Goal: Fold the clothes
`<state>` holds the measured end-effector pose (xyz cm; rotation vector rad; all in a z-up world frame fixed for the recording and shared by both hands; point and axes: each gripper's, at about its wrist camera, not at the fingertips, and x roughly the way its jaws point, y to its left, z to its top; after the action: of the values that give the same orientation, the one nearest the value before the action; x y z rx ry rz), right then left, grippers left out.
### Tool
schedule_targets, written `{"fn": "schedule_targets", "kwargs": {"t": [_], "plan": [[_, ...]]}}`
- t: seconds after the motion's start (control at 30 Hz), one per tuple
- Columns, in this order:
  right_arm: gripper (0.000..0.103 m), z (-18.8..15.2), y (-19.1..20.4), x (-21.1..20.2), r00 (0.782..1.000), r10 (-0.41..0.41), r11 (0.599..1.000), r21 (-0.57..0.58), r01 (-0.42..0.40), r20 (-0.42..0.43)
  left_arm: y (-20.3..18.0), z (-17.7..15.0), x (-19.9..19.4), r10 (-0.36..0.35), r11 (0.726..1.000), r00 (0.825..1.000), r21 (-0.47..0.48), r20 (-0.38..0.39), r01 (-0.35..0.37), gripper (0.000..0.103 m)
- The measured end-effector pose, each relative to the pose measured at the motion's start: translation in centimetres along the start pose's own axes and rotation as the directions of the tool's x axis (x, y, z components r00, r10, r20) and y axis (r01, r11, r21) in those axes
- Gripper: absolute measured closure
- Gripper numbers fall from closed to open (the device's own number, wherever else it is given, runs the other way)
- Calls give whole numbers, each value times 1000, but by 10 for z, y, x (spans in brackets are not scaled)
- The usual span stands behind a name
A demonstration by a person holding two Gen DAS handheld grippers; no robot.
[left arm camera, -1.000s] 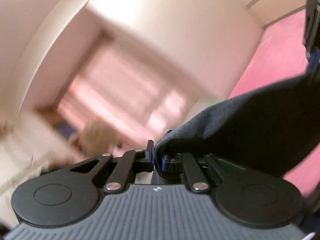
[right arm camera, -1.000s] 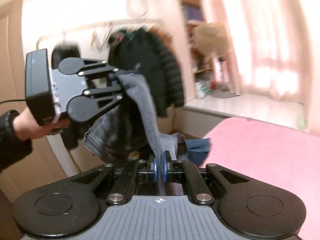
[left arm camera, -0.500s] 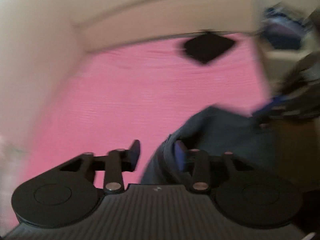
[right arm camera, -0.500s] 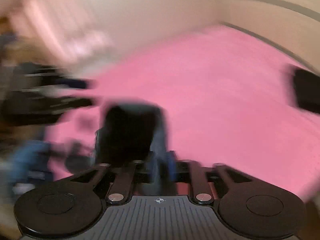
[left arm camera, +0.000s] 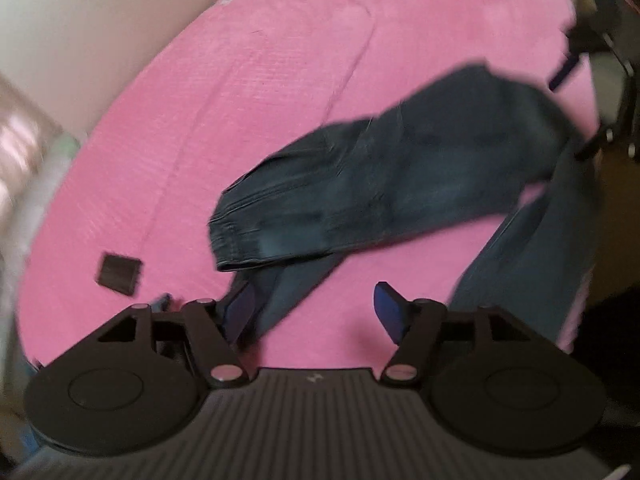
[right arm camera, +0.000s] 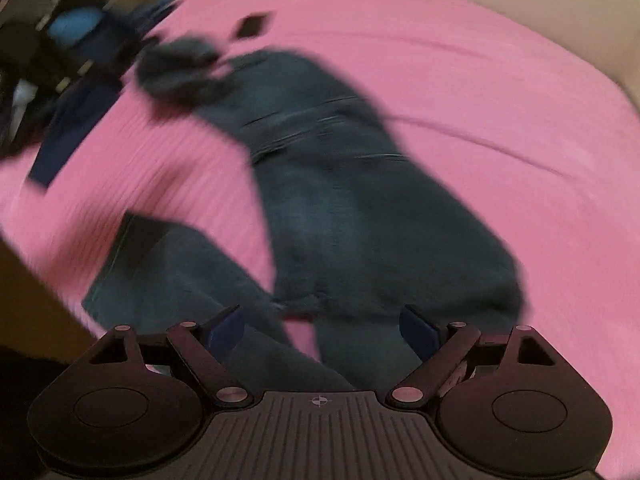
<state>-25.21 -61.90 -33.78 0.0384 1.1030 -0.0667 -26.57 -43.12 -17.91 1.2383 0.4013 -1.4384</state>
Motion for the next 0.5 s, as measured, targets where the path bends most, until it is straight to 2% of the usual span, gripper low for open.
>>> {"fn": "schedule_targets", "kwargs": {"t": [0.07, 0.1, 0.13, 0.17, 0.2, 0.27, 0.3, 0.33, 0.4, 0.43, 0.47, 0.5], "plan": [[16, 2, 3, 28, 999, -8, 997, -74, 5, -34, -13, -11, 30, 24, 994, 999, 105, 24, -26, 40], [27, -1, 4, 40, 998, -17, 994, -106, 11, -56, -19, -19, 42, 32, 986, 999, 160, 34, -37, 40], [49, -7, 2, 48, 996, -30, 989, -145, 18, -85, -24, -24, 59, 38, 975, 998, 217, 49, -48, 40], [52, -16, 6, 55, 992, -66, 974, -224, 40, -110, -25, -32, 69, 48, 961, 997, 269, 64, -63, 40], [52, -26, 10, 61, 986, -103, 951, -304, 60, -128, -27, -40, 79, 56, 944, 995, 321, 79, -79, 40], [52, -46, 18, 67, 978, -167, 876, -474, 91, -121, -29, -48, 95, 84, 894, 990, 430, 115, -126, 36], [47, -57, 22, 69, 975, -197, 829, -549, 108, -106, -28, -54, 103, 97, 867, 986, 475, 135, -150, 36], [35, -68, 25, 68, 974, -220, 784, -605, 138, -62, -28, -59, 113, 118, 839, 981, 513, 152, -180, 35], [29, -85, 30, 66, 971, -236, 709, -680, 188, 23, -23, -69, 129, 130, 806, 977, 556, 166, -202, 29], [29, -91, 29, 64, 974, -221, 694, -694, 190, 46, -19, -71, 136, 130, 795, 976, 571, 173, -207, 27], [29, -95, 26, 61, 977, -207, 700, -690, 182, 48, -17, -74, 142, 135, 777, 975, 591, 177, -215, 27], [29, -98, 20, 55, 982, -186, 726, -667, 165, 41, -14, -76, 148, 140, 759, 973, 611, 181, -223, 27]]}}
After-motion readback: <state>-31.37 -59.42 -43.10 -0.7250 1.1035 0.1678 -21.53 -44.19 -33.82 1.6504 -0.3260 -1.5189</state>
